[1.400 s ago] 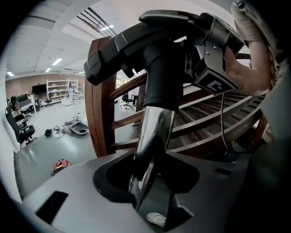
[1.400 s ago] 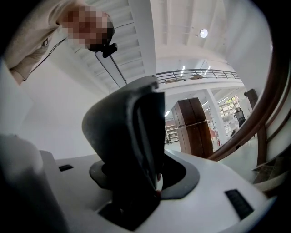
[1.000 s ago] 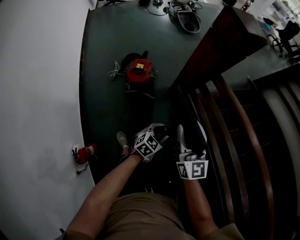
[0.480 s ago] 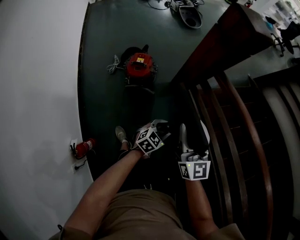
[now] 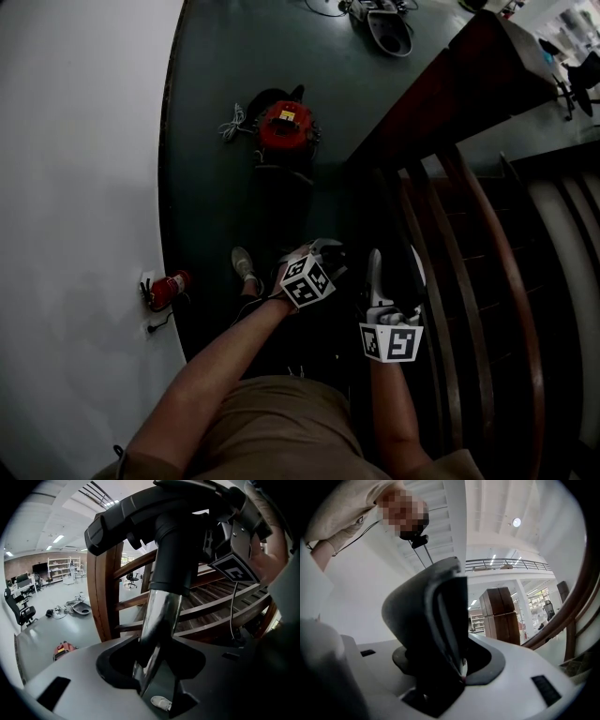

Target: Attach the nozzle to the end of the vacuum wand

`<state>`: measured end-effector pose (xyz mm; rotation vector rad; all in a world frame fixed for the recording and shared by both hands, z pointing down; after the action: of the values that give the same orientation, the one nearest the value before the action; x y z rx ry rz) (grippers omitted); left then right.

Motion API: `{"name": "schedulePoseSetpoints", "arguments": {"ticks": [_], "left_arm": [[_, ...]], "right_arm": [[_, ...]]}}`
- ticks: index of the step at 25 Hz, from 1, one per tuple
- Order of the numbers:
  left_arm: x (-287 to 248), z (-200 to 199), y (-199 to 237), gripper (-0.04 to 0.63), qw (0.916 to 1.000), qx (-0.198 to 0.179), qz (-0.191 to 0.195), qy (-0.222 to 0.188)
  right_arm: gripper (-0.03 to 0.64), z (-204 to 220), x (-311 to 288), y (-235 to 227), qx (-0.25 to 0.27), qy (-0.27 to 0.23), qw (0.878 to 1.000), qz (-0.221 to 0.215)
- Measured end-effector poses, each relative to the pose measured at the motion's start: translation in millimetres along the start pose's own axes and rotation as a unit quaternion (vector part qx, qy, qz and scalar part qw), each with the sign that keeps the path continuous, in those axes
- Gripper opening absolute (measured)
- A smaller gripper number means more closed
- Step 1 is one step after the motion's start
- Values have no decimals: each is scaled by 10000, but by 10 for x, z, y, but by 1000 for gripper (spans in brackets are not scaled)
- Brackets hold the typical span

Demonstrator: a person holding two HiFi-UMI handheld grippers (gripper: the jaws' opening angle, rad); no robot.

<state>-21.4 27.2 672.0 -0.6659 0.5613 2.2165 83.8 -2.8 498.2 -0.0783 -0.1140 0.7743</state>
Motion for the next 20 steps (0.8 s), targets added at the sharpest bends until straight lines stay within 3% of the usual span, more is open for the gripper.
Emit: {"name": "schedulePoseSetpoints", "arguments": {"ticks": [11, 17, 20], "left_arm": [[29, 18, -27, 170, 9999, -11, -61, 142], [5, 47, -169, 170, 9995, -113, -9, 283], [-12, 69, -225, 170, 9994, -167, 27, 317]], "right_arm": [[202, 14, 103, 57, -216, -162, 9996, -94], [201, 19, 272, -7, -540, -48, 9984, 181], [199, 31, 228, -3, -417, 48, 9991, -9]]}}
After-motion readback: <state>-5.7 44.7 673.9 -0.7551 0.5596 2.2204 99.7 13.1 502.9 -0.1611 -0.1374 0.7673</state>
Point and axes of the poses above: the fingertips, and each gripper's own axes: x backward along the fingers, y to its left, z out of its underside, the point moved 8 cm from there along x, backward along the fingers, and after that the axes turned 1 degree about z, right-handed, at the moved point
